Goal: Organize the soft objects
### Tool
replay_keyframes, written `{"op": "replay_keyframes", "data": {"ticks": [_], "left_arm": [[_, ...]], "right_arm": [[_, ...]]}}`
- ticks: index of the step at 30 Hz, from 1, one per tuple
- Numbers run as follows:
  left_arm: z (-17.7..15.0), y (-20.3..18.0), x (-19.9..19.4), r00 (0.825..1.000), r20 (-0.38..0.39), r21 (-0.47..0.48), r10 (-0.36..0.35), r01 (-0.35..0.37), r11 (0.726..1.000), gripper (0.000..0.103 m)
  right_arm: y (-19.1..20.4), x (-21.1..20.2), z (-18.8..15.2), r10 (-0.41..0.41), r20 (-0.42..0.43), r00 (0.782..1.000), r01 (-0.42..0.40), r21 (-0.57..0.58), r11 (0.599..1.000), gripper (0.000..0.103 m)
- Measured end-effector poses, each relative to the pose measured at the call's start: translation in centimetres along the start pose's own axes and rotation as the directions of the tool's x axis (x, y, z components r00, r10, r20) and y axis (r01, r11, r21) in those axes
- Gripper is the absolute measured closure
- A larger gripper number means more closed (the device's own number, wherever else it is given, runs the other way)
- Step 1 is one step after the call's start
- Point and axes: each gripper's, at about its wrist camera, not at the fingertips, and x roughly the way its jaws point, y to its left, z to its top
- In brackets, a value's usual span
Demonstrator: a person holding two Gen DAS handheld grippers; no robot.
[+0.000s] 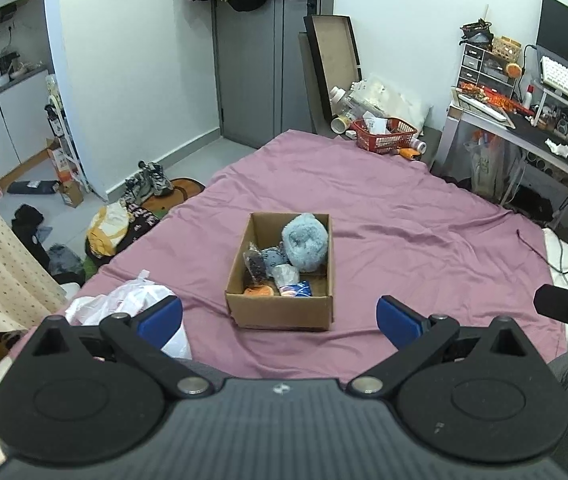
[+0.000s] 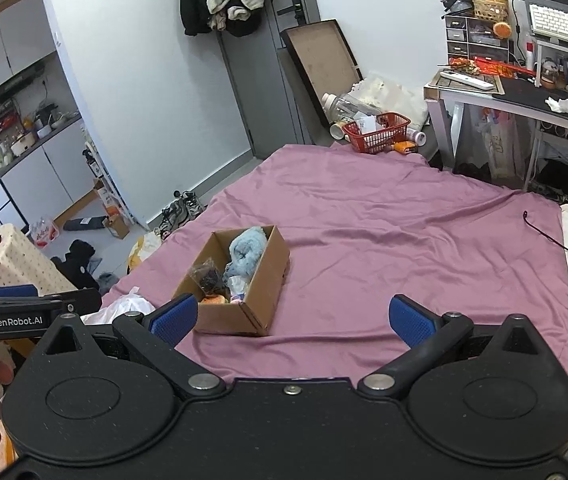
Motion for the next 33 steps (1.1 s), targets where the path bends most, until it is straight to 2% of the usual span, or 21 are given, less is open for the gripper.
{"op": "replay_keyframes", "data": {"ticks": [11,33], "left_arm": [[0.0,0.6,-1.4,1.000,0.024,0.004,0.007,-0.008,1.000,0.000],[0.1,0.6,-1.7,1.000,0.022,0.001,-0.011,0.011,1.000,0.000]], "right_arm": [[0.9,-0.5,0.0,-0.015,0.000,1.000,0.015,-0.036,0.999,0.000],[0.7,-0.6,0.1,-0.014,0.011,1.000,0.014,-0.016,1.000,0.000]]}}
